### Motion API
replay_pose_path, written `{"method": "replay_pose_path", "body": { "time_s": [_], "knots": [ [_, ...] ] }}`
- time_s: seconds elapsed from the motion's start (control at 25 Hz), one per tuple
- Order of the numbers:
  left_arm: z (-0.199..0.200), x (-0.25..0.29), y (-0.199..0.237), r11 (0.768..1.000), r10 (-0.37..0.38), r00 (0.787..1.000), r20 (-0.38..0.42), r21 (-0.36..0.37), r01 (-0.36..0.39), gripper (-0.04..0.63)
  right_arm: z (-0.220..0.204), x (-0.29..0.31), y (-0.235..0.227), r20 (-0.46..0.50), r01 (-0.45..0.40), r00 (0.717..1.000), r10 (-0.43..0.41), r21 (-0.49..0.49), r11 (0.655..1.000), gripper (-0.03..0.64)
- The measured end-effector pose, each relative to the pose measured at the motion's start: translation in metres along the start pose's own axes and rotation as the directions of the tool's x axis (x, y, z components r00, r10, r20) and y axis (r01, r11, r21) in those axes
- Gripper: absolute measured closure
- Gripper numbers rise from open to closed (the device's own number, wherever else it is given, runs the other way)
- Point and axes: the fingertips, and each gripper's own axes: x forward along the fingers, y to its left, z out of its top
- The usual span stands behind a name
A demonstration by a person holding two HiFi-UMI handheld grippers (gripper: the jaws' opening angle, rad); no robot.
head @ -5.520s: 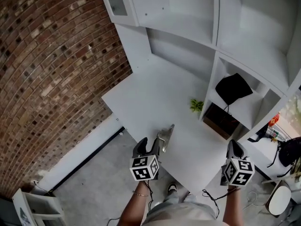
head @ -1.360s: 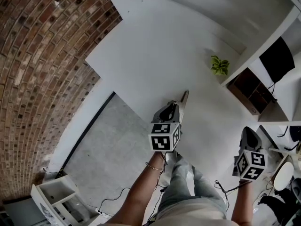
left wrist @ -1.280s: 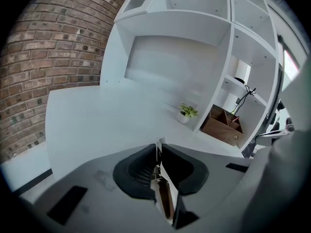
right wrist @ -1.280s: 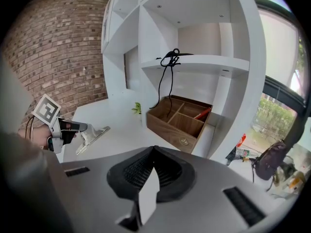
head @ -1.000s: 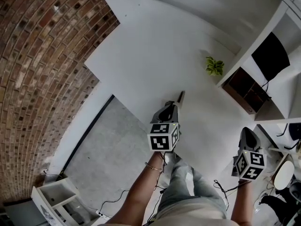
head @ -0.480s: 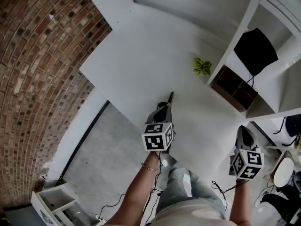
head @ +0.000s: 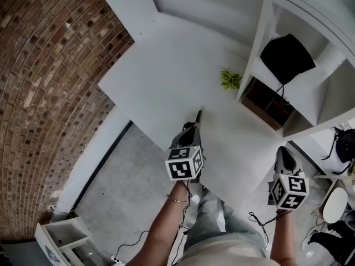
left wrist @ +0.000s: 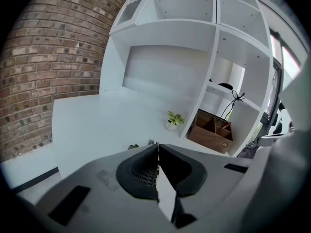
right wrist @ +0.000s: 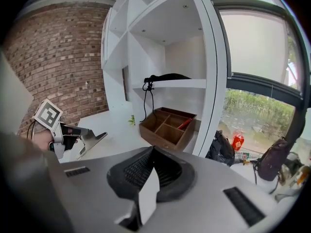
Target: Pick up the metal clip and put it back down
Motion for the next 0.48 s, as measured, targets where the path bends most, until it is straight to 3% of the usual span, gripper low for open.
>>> {"method": "replay_pose_path", "body": {
  "time_s": [0.28,0.48],
  "knots": [
    [0.032,-0.054,-0.039,1.000,0.016,0.995,0.094,0.022,-0.018,0.580,0.032,-0.021,0.005,0.092,-0.068,0.993,0.068,-0.005,0.998,0.615],
    [0.067,-0.097,-0.067,0.998,0.031,0.980,0.196,0.042,-0.040,0.580,0.078,-0.043,0.010,0.207,-0.122,0.970,0.126,-0.028,0.992,0.615]
  ]
}}
